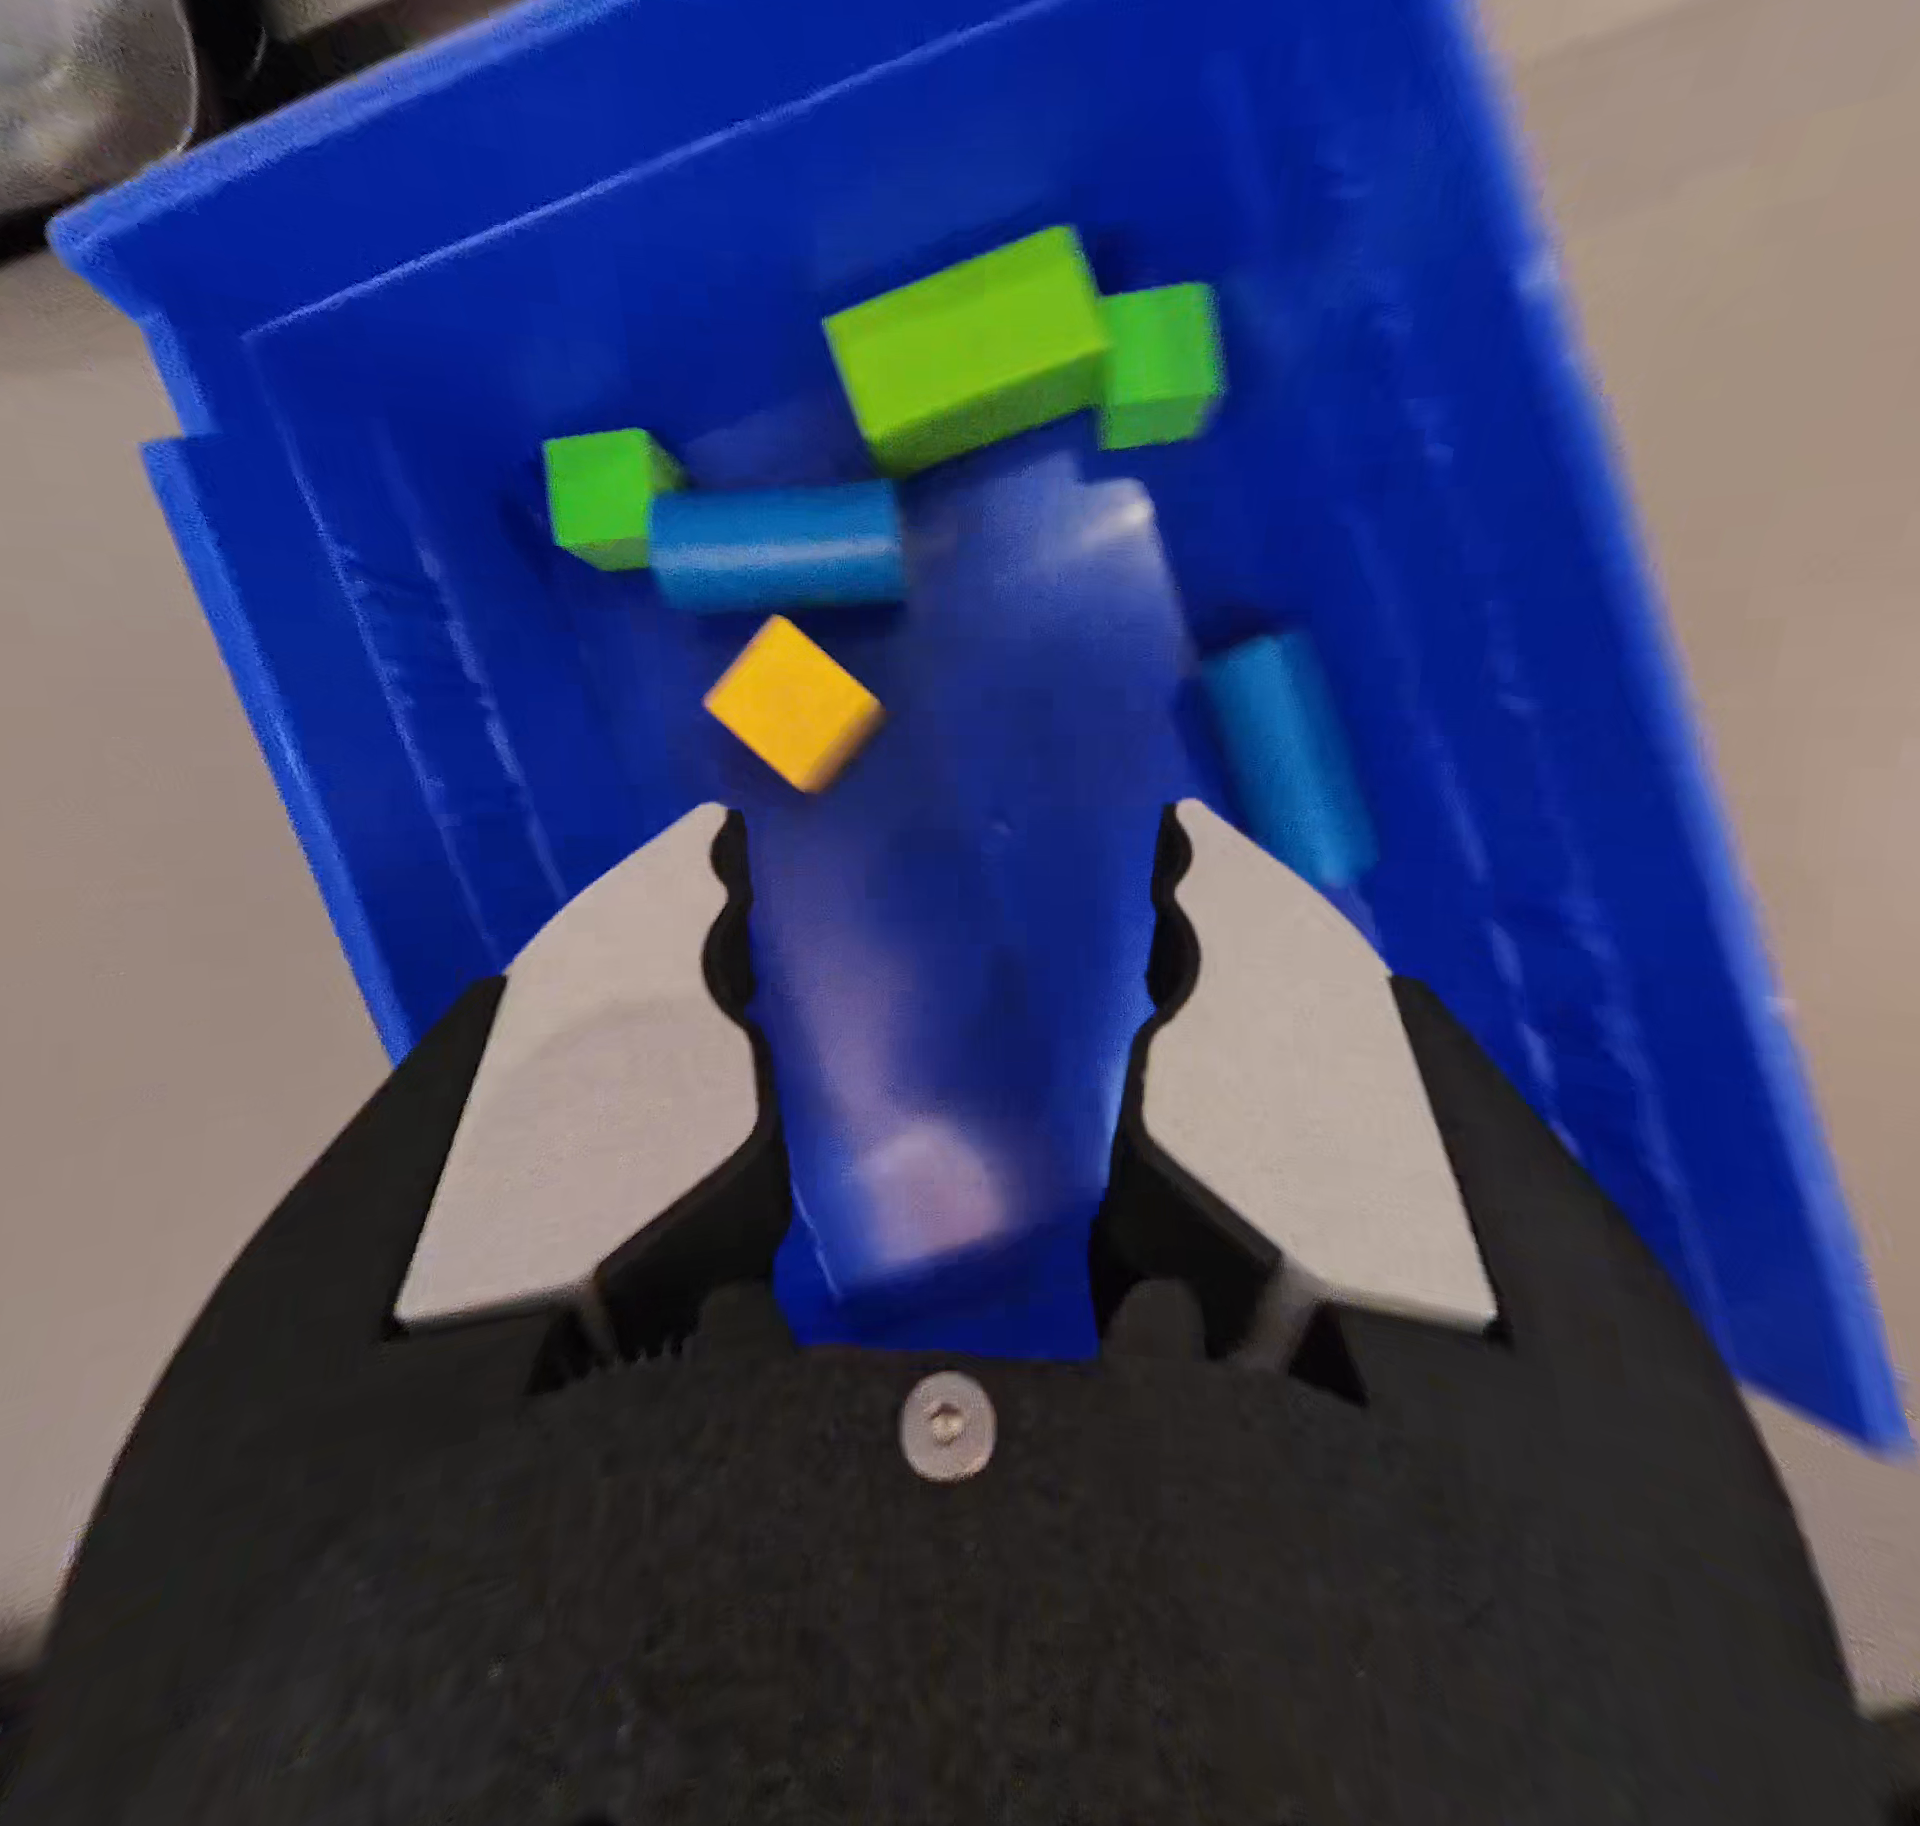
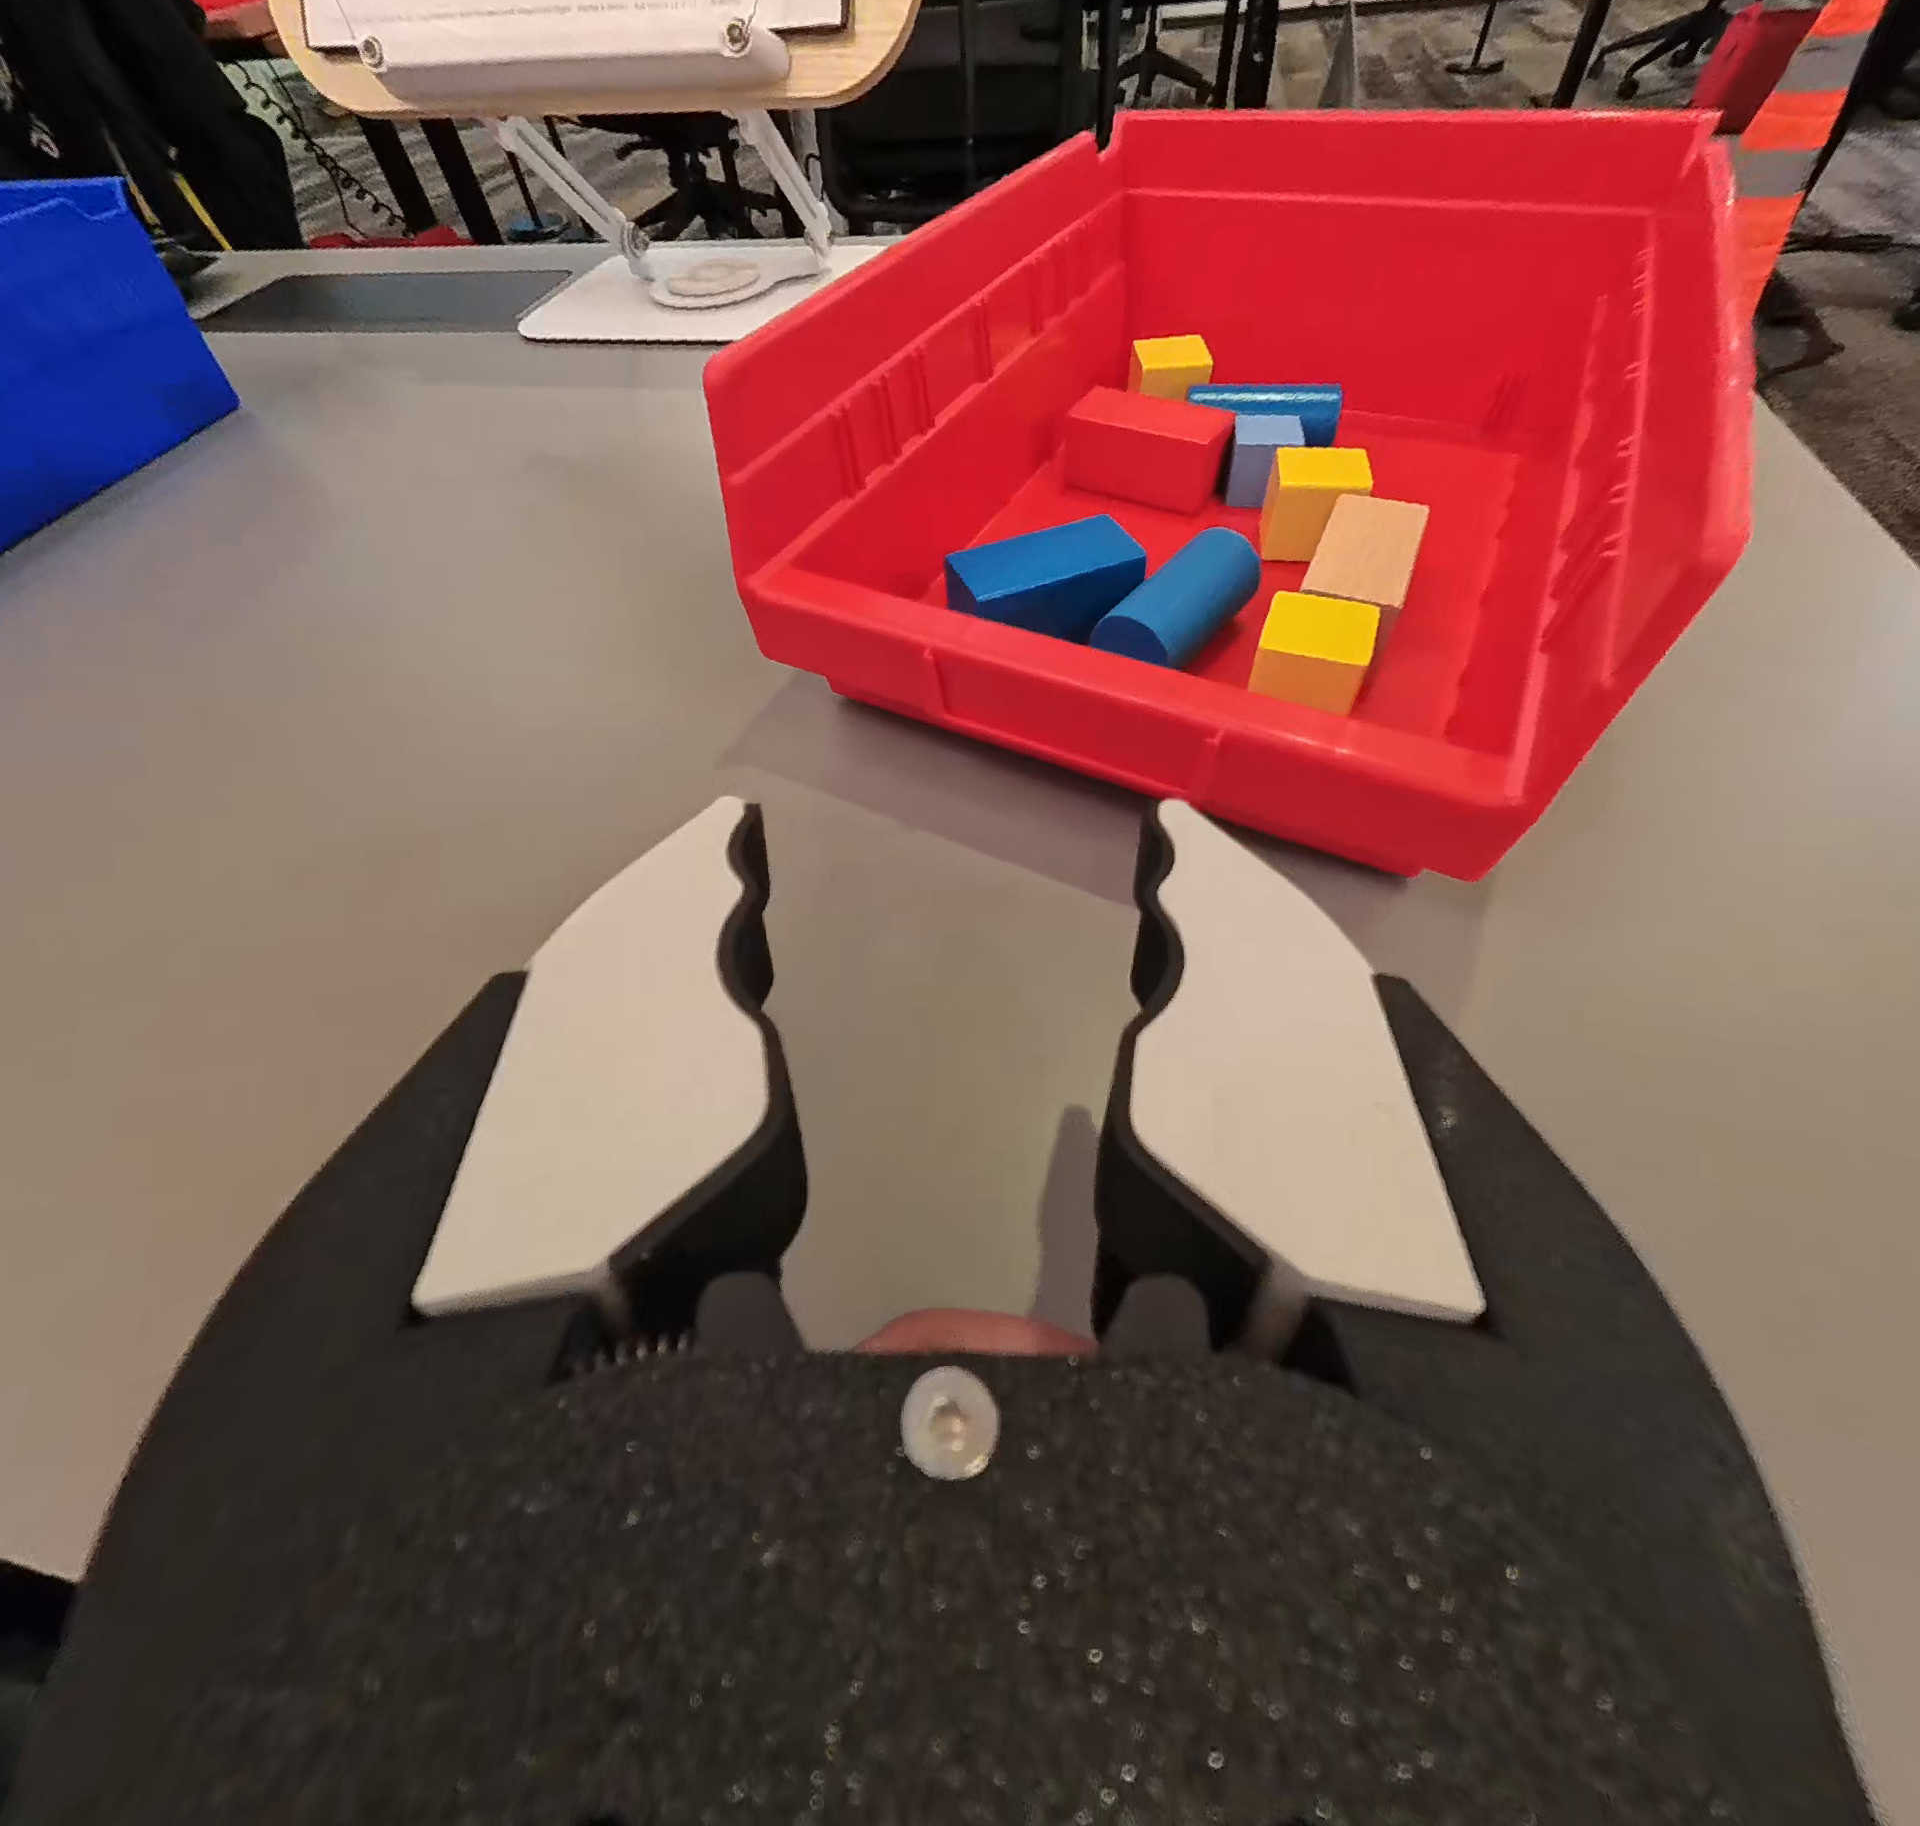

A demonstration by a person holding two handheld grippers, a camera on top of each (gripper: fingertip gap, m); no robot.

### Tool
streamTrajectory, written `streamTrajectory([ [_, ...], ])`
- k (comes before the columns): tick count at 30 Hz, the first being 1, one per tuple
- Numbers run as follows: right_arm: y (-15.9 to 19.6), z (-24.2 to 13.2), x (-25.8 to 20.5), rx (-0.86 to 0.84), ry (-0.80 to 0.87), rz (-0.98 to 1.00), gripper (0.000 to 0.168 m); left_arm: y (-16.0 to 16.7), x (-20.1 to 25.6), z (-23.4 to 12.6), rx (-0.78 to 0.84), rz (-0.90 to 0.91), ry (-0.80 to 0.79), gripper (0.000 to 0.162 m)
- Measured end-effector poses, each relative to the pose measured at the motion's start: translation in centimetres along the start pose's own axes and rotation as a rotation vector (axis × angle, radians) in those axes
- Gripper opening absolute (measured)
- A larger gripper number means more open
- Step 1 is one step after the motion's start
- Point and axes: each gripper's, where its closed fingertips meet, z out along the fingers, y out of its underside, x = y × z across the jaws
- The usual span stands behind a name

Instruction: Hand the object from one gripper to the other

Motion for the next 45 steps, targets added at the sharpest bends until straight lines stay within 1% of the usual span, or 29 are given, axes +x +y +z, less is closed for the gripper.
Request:
streamTrajectory([
  [3, 0.3, 0.1, -0.1, -0.009, -0.006, -0.006, 0.068, -1.5, -2.2, 3.6, -0.080, -0.074, -0.002, 0.076],
  [6, 0.3, 0.0, -0.3, -0.006, -0.010, -0.016, 0.067, -2.2, -2.9, 6.2, -0.131, -0.109, -0.006, 0.076],
  [10, 0.4, -0.2, -0.1, -0.014, 0.001, -0.039, 0.067, -1.9, -3.9, 8.6, -0.196, -0.095, -0.079, 0.079],
  [13, 0.4, -0.3, -0.1, -0.013, 0.003, -0.041, 0.067, -1.6, -4.1, 9.7, -0.220, -0.100, -0.081, 0.073],
  [17, 0.4, -0.1, 0.0, -0.015, -0.006, -0.023, 0.067, -1.6, -3.5, 9.4, -0.215, -0.142, -0.031, 0.072],
  [19, 0.3, 0.0, -0.2, -0.009, -0.019, -0.009, 0.067, -1.7, -3.0, 8.2, -0.183, -0.160, 0.005, 0.071],
  [21, 0.2, 0.2, -0.4, -0.009, -0.031, -0.003, 0.067, -2.1, -2.4, 6.3, -0.123, -0.185, 0.059, 0.071],
  [23, 0.3, 0.3, -0.6, -0.012, -0.036, -0.010, 0.067, -2.7, -1.6, 3.6, -0.027, -0.227, 0.145, 0.071],
  [26, 0.1, 0.6, -1.1, -0.007, -0.049, -0.035, 0.066, -4.2, -0.1, -1.7, 0.211, -0.309, 0.328, 0.071],
  [27, -0.1, 0.8, -1.4, 0.001, -0.062, -0.049, 0.066, -4.4, 0.8, -3.7, 0.285, -0.340, 0.417, 0.071],
  [30, -0.8, 1.9, -2.6, 0.001, -0.102, -0.145, 0.066, -4.2, 4.1, -9.1, 0.435, -0.444, 0.698, 0.071],
  [33, -2.3, 3.3, -4.3, 0.042, -0.156, -0.216, 0.061, -3.8, 8.6, -13.5, 0.513, -0.525, 0.994, 0.071],
  [36, -4.0, 5.6, -7.0, 0.041, -0.254, -0.245, 0.062, -3.5, 14.4, -16.2, 0.501, -0.546, 1.252, 0.071],
  [39, -7.3, 6.8, -11.8, 0.113, -0.436, -0.326, 0.063, -3.5, 20.8, -16.9, 0.429, -0.539, 1.430, 0.071],
  [41, -9.3, 6.8, -16.3, 0.158, -0.630, -0.407, 0.065, -3.7, 25.2, -16.6, 0.364, -0.533, 1.517, 0.071],
  [42, -9.7, 6.6, -18.4, 0.150, -0.727, -0.458, 0.064, -3.6, 27.5, -16.3, 0.322, -0.523, 1.554, 0.071],
  [44, -10.6, 6.8, -21.4, 0.119, -0.825, -0.540, 0.066, -3.6, 31.5, -15.5, 0.244, -0.519, 1.608, 0.071],
  [45, -11.3, 6.8, -22.7, 0.141, -0.855, -0.555, 0.067, -3.4, 33.3, -15.0, 0.202, -0.514, 1.626, 0.071],
])
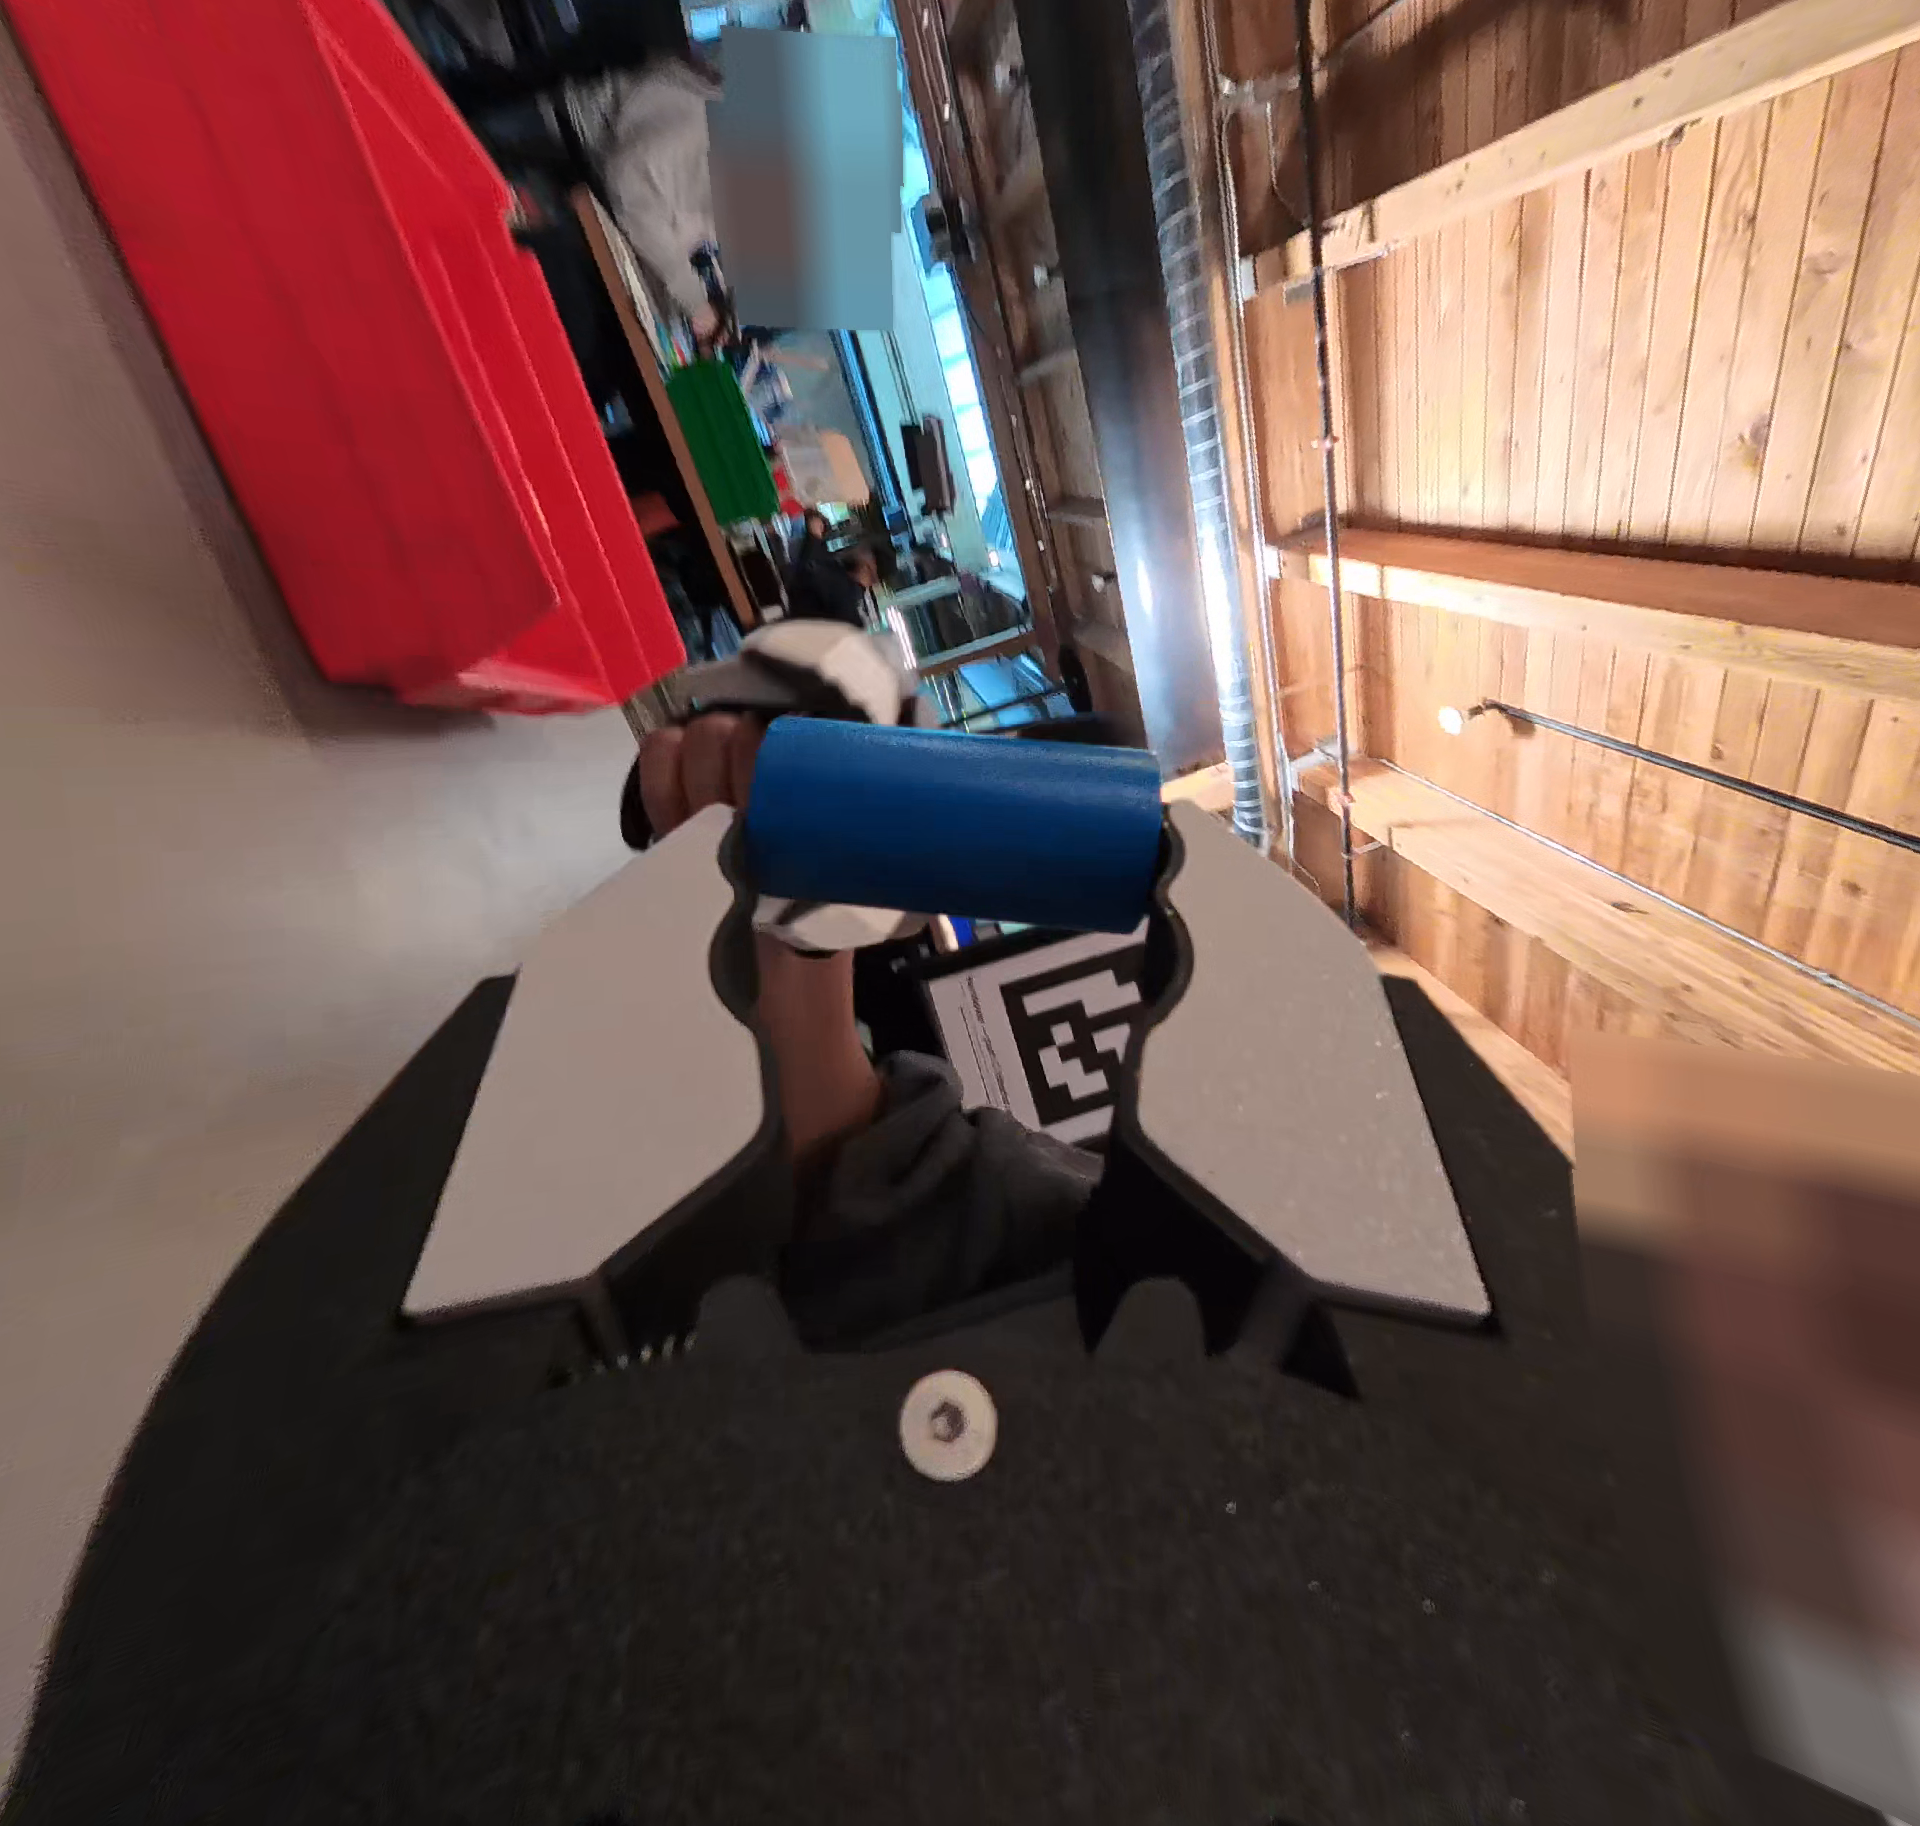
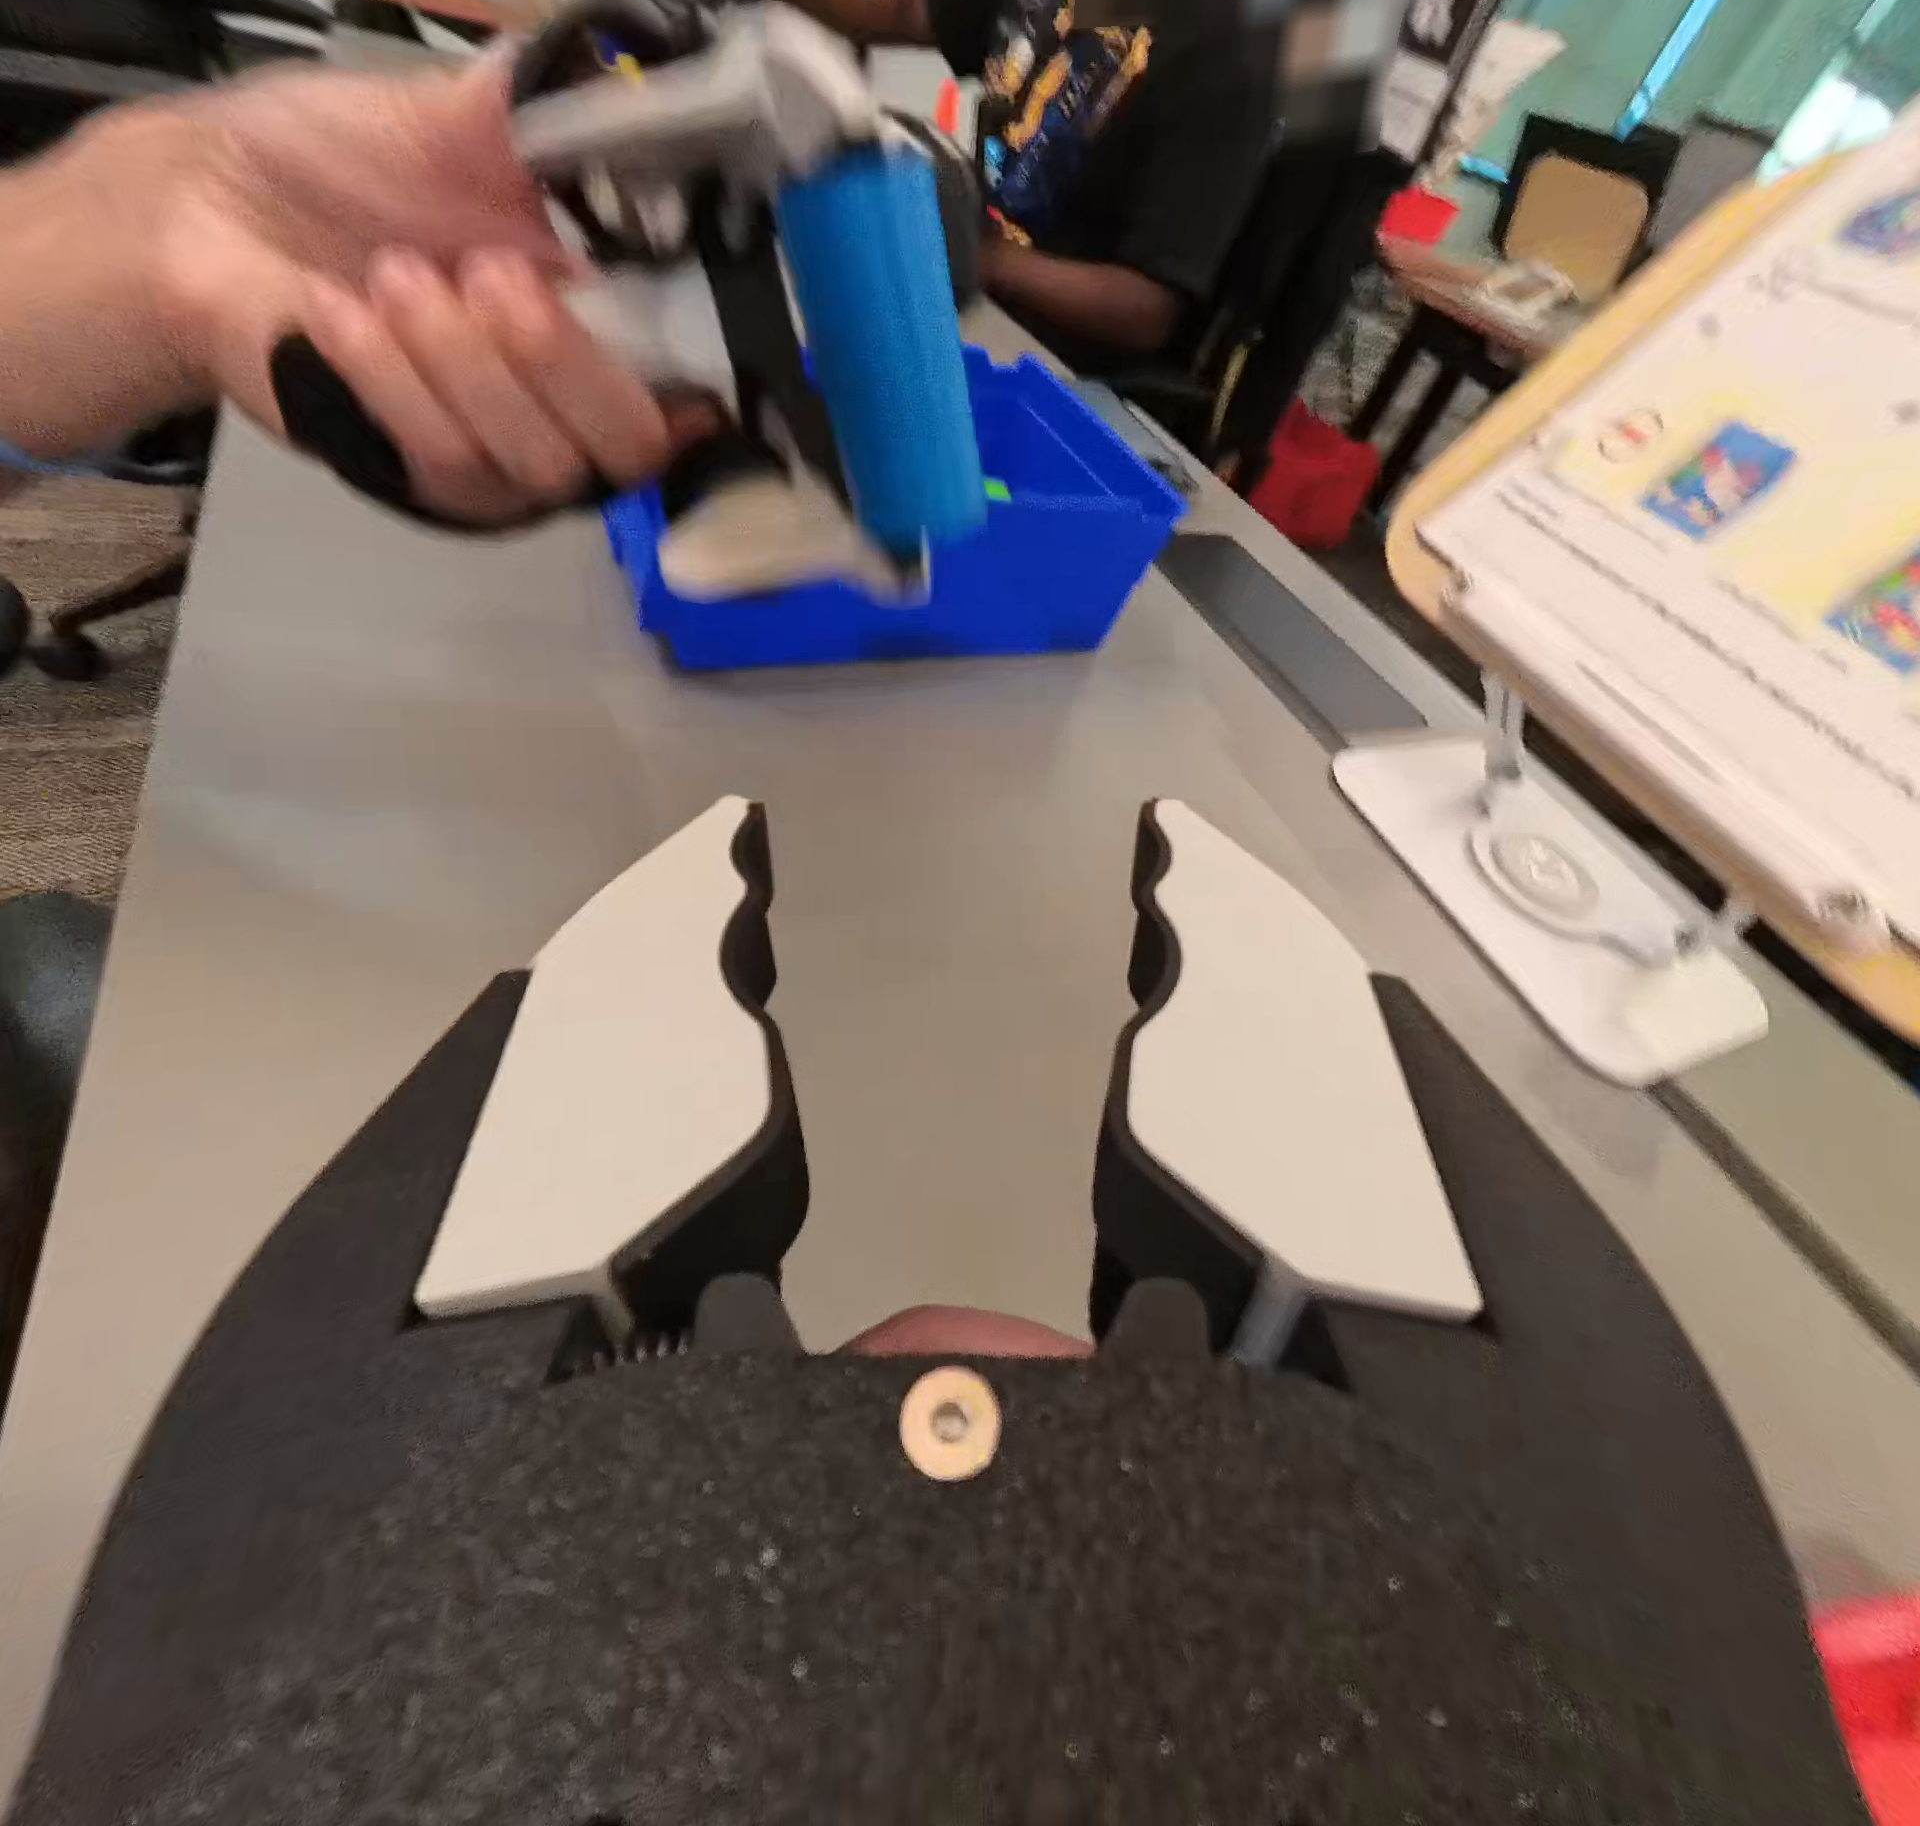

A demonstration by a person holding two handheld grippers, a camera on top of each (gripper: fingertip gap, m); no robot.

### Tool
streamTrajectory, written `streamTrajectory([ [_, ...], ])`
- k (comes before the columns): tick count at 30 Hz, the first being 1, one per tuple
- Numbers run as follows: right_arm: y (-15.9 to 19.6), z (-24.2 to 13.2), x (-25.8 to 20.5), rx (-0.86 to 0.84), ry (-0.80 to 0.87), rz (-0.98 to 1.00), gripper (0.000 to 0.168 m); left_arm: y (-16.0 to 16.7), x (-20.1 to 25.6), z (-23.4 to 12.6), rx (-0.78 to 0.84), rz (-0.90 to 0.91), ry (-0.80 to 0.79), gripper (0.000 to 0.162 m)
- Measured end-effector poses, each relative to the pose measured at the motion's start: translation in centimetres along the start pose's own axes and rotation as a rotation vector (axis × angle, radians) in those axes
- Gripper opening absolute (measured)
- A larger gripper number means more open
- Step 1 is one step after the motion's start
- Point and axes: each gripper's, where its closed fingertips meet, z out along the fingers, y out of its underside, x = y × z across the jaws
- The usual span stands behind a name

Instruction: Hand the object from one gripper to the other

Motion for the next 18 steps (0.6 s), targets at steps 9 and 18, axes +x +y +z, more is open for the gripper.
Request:
streamTrajectory([
  [9, -1.6, 1.7, -2.4, 0.068, -0.089, -0.074, 0.058, 4.1, -1.9, 4.3, -0.133, -0.124, 0.090, 0.071],
  [18, -1.7, 1.0, -3.6, 0.078, -0.115, -0.119, 0.032, 6.0, -2.1, 3.5, -0.193, -0.084, 0.097, 0.071],
])
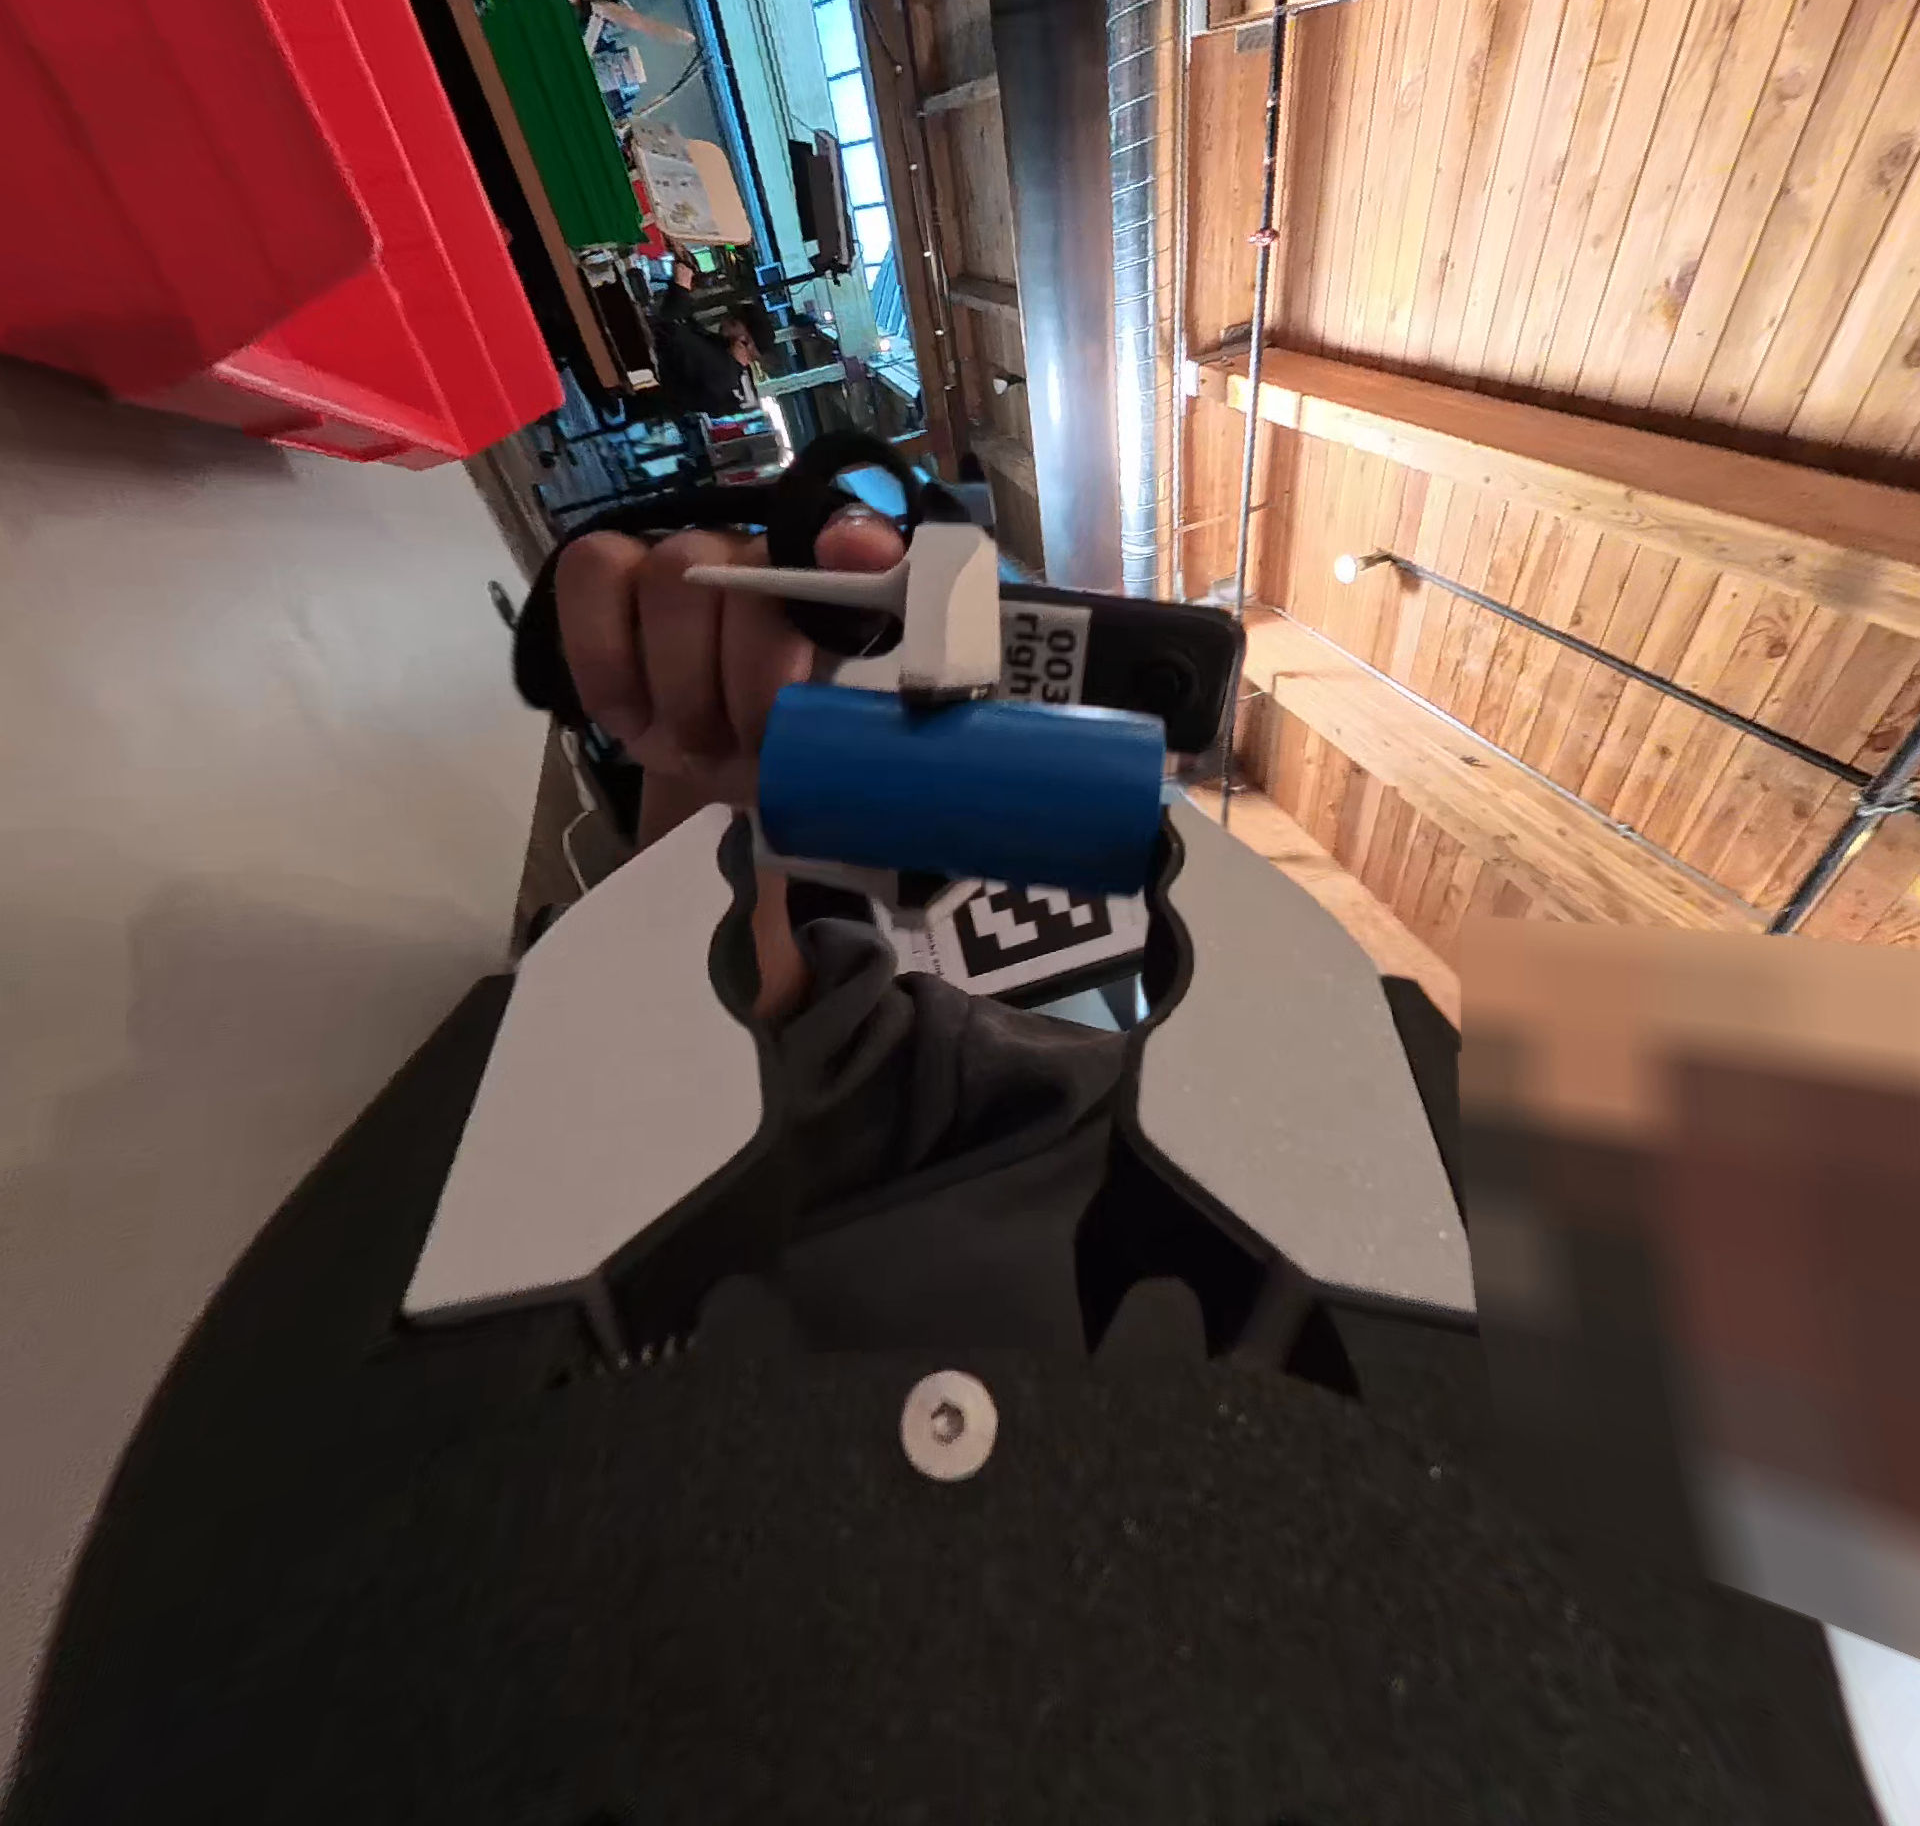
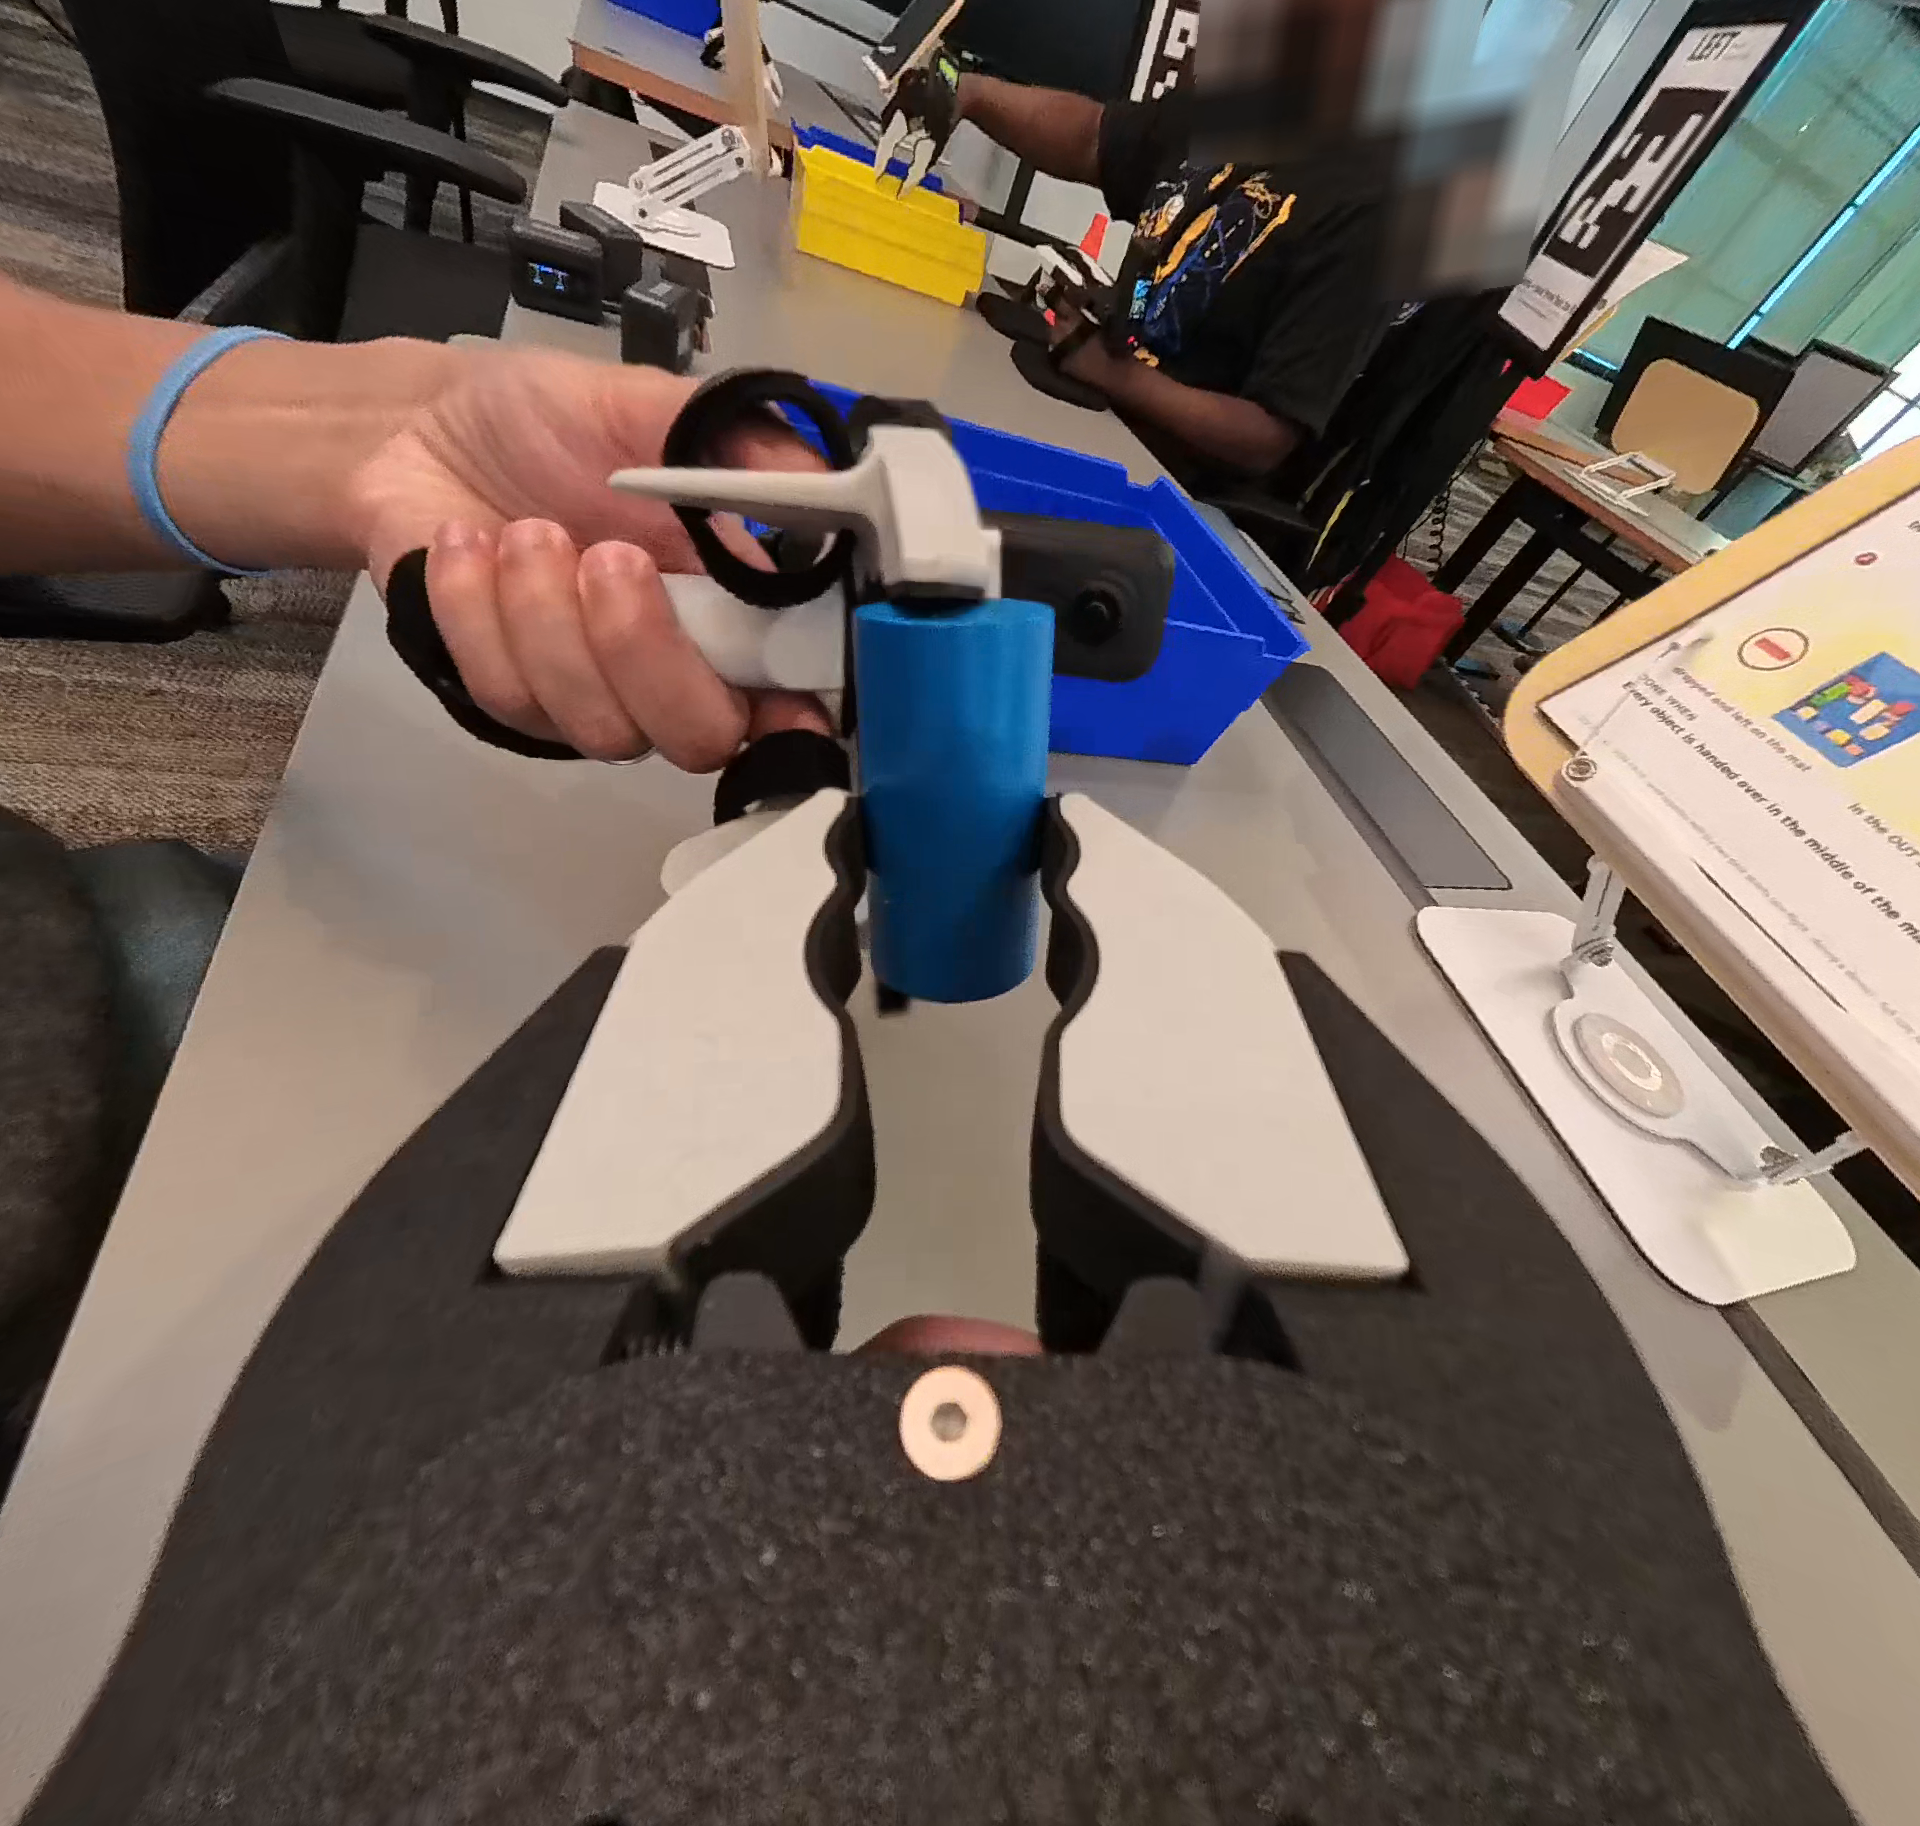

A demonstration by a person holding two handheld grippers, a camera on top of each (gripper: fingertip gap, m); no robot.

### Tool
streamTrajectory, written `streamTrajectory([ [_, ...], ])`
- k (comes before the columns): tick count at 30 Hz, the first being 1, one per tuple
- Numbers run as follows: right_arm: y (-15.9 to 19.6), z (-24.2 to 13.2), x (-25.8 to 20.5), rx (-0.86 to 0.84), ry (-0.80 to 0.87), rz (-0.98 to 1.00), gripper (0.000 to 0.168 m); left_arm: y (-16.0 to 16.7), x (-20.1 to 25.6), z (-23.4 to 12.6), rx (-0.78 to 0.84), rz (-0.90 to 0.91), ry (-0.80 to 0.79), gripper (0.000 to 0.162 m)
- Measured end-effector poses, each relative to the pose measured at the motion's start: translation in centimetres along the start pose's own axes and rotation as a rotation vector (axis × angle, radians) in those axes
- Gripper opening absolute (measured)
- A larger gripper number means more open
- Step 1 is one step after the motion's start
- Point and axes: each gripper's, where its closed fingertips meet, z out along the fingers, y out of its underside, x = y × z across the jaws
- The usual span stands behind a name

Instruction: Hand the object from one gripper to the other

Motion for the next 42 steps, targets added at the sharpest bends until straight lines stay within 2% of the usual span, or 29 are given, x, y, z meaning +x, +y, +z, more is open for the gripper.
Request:
streamTrajectory([
  [2, 0.0, -0.8, 0.3, -0.022, 0.009, -0.016, 0.032, 1.1, -1.5, -0.9, -0.006, 0.096, -0.108, 0.079],
  [3, 0.1, -1.8, 1.2, -0.050, 0.036, -0.040, 0.032, 2.0, -2.5, -1.3, -0.011, 0.166, -0.183, 0.078],
  [5, -0.2, -5.4, 4.7, -0.092, 0.166, -0.048, 0.032, 4.6, -4.1, -1.9, -0.031, 0.295, -0.281, 0.074],
  [7, -0.6, -10.3, 8.8, -0.096, 0.316, 0.033, 0.032, 7.9, -5.4, -2.6, -0.066, 0.371, -0.338, 0.070],
  [10, 2.1, -16.9, 14.1, -0.212, 0.501, 0.277, 0.032, 10.6, -6.6, -3.7, -0.065, 0.454, -0.417, 0.064],
  [13, 7.8, -20.2, 17.8, -0.336, 0.656, 0.659, 0.032, 11.3, -7.9, -4.3, -0.072, 0.466, -0.469, 0.060],
  [15, 12.0, -19.2, 17.9, -0.392, 0.617, 0.939, 0.032, 10.9, -8.4, -4.1, -0.071, 0.463, -0.476, 0.060],
  [19, 20.2, -16.8, 17.1, -0.672, 0.569, 1.159, 0.032, 10.9, -7.9, -3.1, -0.053, 0.390, -0.375, 0.057],
  [24, 23.8, -14.7, 16.6, -0.903, 0.498, 1.250, 0.032, 10.9, -8.0, -4.1, -0.050, 0.452, -0.445, 0.056],
  [28, 26.1, -14.9, 16.6, -1.089, 0.513, 1.243, 0.032, 10.6, -7.6, -4.6, -0.040, 0.454, -0.443, 0.056],
  [34, 27.6, -14.1, 16.0, -1.114, 0.492, 1.281, 0.033, 10.8, -7.6, -4.6, -0.055, 0.446, -0.441, 0.056],
  [38, 27.4, -13.9, 16.3, -1.069, 0.497, 1.252, 0.035, 10.9, -7.9, -4.5, -0.068, 0.468, -0.468, 0.056],
  [40, 25.6, -14.3, 16.7, -1.001, 0.512, 1.251, 0.039, 10.8, -7.8, -4.6, -0.056, 0.463, -0.463, 0.057],
  [42, 21.6, -15.2, 17.7, -0.863, 0.561, 1.179, 0.039, 10.7, -7.7, -4.7, -0.049, 0.454, -0.456, 0.057],
])
